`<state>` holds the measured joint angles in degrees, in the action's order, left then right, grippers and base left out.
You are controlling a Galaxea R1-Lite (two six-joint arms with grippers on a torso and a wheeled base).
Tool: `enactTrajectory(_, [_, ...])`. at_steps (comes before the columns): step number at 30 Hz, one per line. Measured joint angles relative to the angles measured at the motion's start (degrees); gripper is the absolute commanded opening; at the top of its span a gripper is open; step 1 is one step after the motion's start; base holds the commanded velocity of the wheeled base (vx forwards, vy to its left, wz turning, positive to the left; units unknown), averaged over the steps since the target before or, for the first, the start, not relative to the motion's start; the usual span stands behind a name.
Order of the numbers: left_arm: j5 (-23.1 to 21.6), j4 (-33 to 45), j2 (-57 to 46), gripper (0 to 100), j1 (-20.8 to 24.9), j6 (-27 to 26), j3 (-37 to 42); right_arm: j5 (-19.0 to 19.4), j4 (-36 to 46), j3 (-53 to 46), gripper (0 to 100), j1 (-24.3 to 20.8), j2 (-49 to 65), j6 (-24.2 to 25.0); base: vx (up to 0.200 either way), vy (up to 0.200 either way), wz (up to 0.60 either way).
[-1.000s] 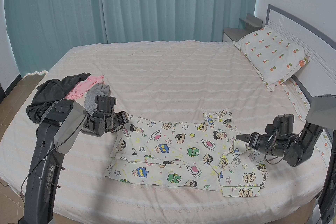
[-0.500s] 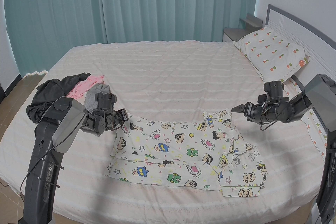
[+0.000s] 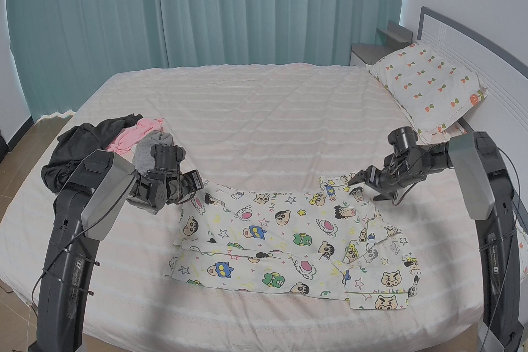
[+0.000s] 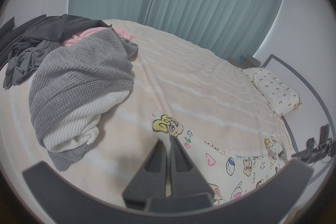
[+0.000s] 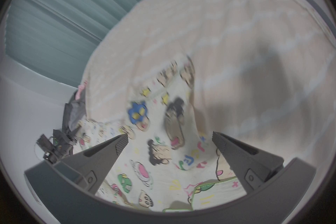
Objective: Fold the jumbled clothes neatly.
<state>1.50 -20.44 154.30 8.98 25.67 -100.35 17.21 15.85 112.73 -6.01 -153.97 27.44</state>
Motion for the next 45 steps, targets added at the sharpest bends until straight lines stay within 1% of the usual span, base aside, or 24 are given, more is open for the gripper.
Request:
enactTrajectory(4, [0.6, 0.0, -0.1, 0, 0.2, 0.1, 0.5, -1.5, 2.0, 1.6, 100, -0.7, -4.5, 2.3, 0.000, 0.000, 0.00])
enactTrajectory(13, [0.9, -0.1, -0.5, 0, 0.2, 1.1, 1.0, -2.3, 2.8, 1.9, 100, -2.0, -7.3, 11.9, 0.000, 0.000, 0.00])
enactTrajectory(18, [0.9, -0.2, -0.7, 0, 0.2, 1.3, 1.2, -2.3, 2.5, 1.9, 100, -1.3, -7.1, 16.6, 0.000, 0.000, 0.00])
enactTrajectory(23, [0.9, -0.2, -0.9, 0, 0.2, 1.3, 1.4, -4.5, 1.9, 1.9, 100, -0.3, -7.3, 21.1, 0.000, 0.000, 0.00])
enactTrajectory(30, [0.9, -0.2, -1.2, 0, 0.2, 2.2, 1.6, -4.9, 2.6, 1.8, 100, 1.1, -6.6, 23.3, 0.000, 0.000, 0.00])
enactTrajectory(39, [0.7, -0.3, -1.8, 0, 0.2, 2.7, 2.3, -8.4, 3.6, 1.7, 100, 2.7, -1.4, 23.3, 0.000, 0.000, 0.00])
enactTrajectory(45, [0.4, -0.3, -1.9, 0, 0.2, 2.8, 2.4, -8.2, 3.2, 1.8, 100, 3.6, 4.5, 23.0, 0.000, 0.000, 0.00])
